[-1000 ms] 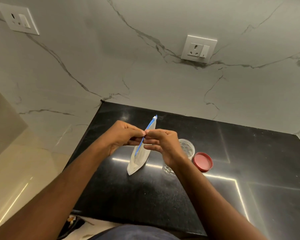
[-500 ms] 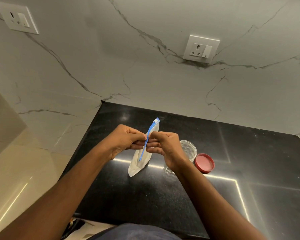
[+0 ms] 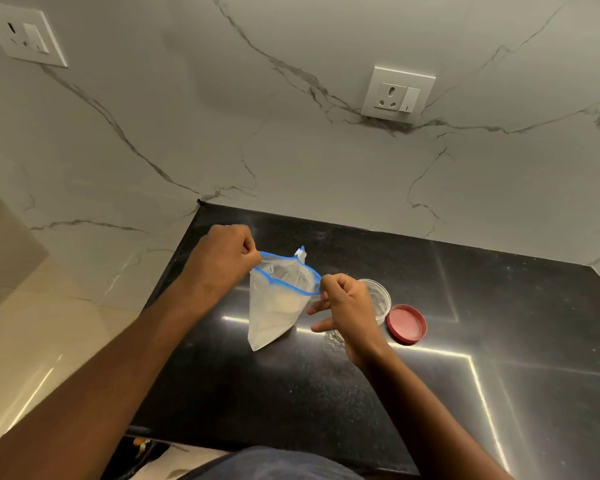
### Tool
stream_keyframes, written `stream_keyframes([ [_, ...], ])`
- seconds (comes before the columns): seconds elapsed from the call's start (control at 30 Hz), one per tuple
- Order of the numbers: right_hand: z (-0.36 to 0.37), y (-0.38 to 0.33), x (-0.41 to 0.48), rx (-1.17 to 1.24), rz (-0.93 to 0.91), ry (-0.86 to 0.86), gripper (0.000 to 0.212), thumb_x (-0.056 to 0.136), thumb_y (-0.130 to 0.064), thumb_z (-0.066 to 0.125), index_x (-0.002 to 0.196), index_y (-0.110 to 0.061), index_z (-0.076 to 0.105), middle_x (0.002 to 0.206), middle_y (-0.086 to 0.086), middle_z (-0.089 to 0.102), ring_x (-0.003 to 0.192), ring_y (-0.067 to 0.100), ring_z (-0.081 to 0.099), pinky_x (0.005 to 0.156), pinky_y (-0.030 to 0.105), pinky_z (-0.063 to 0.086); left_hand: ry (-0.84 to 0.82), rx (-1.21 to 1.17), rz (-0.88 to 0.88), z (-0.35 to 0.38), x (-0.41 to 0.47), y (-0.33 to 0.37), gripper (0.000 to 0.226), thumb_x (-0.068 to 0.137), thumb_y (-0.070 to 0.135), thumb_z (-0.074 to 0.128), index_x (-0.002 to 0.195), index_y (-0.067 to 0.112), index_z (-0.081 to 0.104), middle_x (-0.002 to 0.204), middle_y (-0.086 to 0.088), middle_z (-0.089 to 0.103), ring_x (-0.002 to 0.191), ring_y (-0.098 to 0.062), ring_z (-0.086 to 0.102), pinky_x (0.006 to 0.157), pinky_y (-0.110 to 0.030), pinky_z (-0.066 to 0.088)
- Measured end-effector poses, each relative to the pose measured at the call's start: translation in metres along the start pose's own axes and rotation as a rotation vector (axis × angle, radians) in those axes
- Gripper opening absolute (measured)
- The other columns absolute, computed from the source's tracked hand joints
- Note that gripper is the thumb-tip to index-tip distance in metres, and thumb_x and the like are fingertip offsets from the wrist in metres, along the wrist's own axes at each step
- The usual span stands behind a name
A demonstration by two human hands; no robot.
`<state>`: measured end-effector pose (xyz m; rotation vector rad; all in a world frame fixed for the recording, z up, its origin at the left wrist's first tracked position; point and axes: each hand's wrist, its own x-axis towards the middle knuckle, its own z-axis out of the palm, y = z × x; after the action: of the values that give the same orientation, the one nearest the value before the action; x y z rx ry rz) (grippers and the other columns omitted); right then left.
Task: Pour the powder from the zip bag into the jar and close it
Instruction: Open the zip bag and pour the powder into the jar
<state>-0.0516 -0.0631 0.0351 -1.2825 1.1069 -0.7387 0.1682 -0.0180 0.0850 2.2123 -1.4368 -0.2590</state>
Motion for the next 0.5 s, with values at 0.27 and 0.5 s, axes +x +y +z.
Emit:
stream_keyframes([
  [0.27, 0.009, 0.004, -0.001, -0.046, -0.106, -0.069, 0.020, 0.105, -0.025, 0.055, 0.100, -0.009, 0.065, 0.099, 0.017, 0.073, 0.080, 0.021, 0.075, 0.053, 0.033, 0.062, -0.216, 0.091, 0.188, 0.015, -0.008, 0.057, 0.019, 0.103, 0.025, 0.061, 0.102, 0.019, 0.079, 0.086, 0.000, 0.072, 0.069, -0.013, 0.063, 0.059, -0.023, 0.045],
  [0.5, 0.018, 0.003, -0.004, -0.097, -0.182, -0.162, 0.021, 0.109, -0.025, 0.048, 0.109, -0.017, 0.067, 0.088, -0.003, 0.072, 0.073, 0.012, 0.068, 0.057, 0.027, 0.059, -0.234, 0.212, 0.038, 0.038, 0.014, 0.082, 0.047, 0.098, 0.062, 0.058, 0.073, 0.022, 0.062, 0.068, 0.001, 0.061, 0.064, -0.013, 0.059, 0.073, -0.035, 0.054],
])
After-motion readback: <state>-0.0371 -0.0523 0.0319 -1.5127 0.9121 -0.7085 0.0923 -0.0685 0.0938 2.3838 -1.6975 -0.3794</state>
